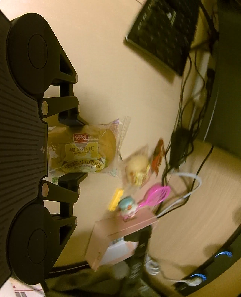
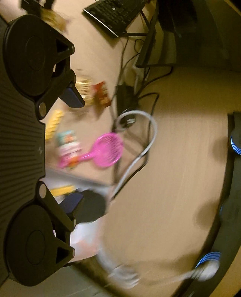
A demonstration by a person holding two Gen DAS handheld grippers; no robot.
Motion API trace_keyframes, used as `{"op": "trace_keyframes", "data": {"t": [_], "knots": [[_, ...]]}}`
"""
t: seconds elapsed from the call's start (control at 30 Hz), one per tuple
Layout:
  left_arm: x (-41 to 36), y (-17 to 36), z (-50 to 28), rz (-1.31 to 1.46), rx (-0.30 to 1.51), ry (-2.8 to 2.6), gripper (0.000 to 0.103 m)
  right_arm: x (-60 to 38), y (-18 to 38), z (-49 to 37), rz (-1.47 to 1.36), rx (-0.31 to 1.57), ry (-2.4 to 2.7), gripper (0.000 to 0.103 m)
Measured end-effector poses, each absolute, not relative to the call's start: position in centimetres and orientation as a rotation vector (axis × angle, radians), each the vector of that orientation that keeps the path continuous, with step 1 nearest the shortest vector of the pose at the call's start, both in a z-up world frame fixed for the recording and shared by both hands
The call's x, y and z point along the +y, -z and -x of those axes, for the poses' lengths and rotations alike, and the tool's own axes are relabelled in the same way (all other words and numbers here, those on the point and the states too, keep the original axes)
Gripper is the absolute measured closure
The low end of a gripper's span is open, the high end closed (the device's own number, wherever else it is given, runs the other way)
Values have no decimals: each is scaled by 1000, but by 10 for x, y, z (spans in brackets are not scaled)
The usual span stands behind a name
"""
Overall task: Organize objects
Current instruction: 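Grasp the pink toy strainer with the right gripper while the left gripper holds the bun, then set the pink strainer down beside the box and reach the right gripper to the red snack packet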
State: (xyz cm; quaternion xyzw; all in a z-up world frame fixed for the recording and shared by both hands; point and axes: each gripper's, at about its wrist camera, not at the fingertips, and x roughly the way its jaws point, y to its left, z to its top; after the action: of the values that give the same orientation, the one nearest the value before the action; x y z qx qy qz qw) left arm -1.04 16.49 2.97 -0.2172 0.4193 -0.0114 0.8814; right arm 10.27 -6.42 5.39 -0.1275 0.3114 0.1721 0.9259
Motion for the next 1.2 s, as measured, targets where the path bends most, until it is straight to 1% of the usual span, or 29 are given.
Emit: {"op": "trace_keyframes", "data": {"t": [0.13,0.3,0.43,0.5,0.53,0.57,0.6,0.63,0.67,0.7,0.73,0.87,1.13,1.17,1.2], "knots": [[185,-26,20,492,851,20,50,-28,-48,-159,284,695,-357,3],[199,-22,29,523,842,28,50,12,-14,-230,365,816,-288,3],[211,-22,38,550,831,23,50,26,13,-266,439,864,-187,3],[216,-21,42,559,819,29,50,24,20,-278,423,895,-159,3],[217,-22,44,561,815,33,50,22,21,-280,410,903,-157,8],[218,-21,45,565,810,39,50,19,23,-281,392,916,-159,21],[219,-20,45,570,809,42,50,17,24,-280,379,933,-168,29],[219,-19,44,576,810,46,50,16,26,-278,375,941,-167,34],[219,-18,44,578,813,50,50,15,26,-273,380,938,-168,57],[218,-17,43,579,816,54,50,14,28,-267,380,955,-187,67],[217,-16,41,578,819,61,50,12,30,-262,371,976,-202,73],[210,-14,36,565,828,101,50,4,31,-222,355,985,-255,76],[192,-7,24,567,851,189,50,-17,20,-121,277,1074,-418,76],[190,-6,23,563,853,196,50,-20,17,-108,277,1087,-452,75],[189,-6,22,560,856,201,50,-18,13,-105,280,1089,-475,72]]}}
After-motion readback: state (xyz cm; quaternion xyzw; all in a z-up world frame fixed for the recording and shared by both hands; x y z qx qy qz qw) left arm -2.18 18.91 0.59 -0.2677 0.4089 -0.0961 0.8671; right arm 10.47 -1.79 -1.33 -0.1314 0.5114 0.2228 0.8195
